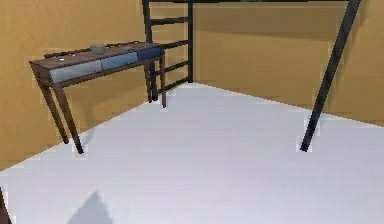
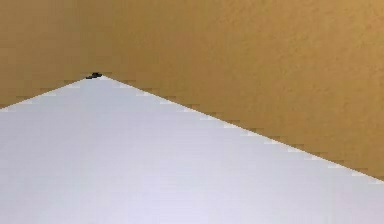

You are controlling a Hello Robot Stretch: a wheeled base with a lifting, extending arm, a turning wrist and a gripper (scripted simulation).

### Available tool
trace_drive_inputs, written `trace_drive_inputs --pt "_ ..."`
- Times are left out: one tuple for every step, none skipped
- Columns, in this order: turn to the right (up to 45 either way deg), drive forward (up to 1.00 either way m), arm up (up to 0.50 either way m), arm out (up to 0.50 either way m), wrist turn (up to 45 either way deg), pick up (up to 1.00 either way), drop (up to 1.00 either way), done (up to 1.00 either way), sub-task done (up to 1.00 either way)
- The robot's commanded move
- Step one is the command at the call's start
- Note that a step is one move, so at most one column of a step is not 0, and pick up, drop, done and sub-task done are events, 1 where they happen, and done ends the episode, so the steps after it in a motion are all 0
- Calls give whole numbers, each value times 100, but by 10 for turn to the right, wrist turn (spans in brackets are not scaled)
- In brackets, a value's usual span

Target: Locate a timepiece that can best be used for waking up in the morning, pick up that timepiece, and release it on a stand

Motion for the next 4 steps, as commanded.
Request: trace_drive_inputs --pt "450 0 0 0 0 0 0 0 0" --pt "450 0 0 0 0 0 0 0 0" --pt "450 0 0 0 0 0 0 0 0" --pt "300 0 0 0 0 0 0 0 0"
